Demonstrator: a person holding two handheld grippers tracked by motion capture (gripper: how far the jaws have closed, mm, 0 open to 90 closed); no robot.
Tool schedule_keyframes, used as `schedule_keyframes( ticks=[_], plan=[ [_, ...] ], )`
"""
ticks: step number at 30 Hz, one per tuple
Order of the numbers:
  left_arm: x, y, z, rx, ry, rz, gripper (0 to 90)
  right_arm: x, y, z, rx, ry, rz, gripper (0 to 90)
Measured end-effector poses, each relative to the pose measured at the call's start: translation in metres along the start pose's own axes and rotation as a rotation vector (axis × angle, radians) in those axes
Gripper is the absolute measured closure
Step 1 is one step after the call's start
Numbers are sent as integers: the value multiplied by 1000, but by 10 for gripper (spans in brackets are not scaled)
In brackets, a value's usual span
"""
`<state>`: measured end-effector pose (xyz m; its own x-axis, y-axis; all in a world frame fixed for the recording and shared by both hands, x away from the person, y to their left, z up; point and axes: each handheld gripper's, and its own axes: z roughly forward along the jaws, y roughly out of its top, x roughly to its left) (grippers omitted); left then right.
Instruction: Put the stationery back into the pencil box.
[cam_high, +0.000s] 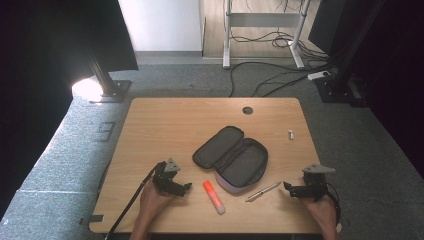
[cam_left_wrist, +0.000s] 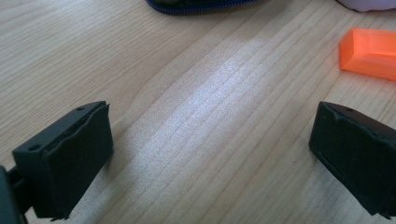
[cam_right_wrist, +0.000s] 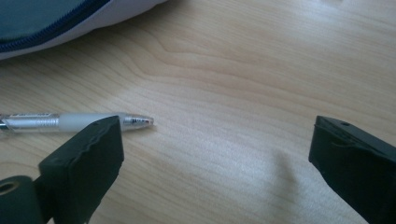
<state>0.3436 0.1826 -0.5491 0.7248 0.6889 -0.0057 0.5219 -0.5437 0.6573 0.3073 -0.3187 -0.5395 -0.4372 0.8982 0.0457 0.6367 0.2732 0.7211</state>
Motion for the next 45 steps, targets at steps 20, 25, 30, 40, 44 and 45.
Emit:
schedule_keyframes(
  ticks=[20, 25, 30, 40, 44, 45],
  plan=[
    [0, 0, 0, 0, -1, 0, 0, -21, 23, 9, -9, -20, 42, 180],
    [0, 0, 0, -1, -1, 0, 0, -25, 30, 12, -14, -21, 50, 185],
    [0, 0, 0, -1, -1, 0, 0, -27, 37, 12, -32, -19, 52, 229],
    [0, 0, 0, -1, -1, 0, 0, -34, 51, 17, -36, -32, 40, 274],
    [0, 0, 0, 0, -1, 1, 0, -38, 56, 21, -29, -36, 38, 291],
    [0, 0, 0, -1, -1, 0, 0, -39, 58, 22, -29, -37, 38, 297]
  ],
)
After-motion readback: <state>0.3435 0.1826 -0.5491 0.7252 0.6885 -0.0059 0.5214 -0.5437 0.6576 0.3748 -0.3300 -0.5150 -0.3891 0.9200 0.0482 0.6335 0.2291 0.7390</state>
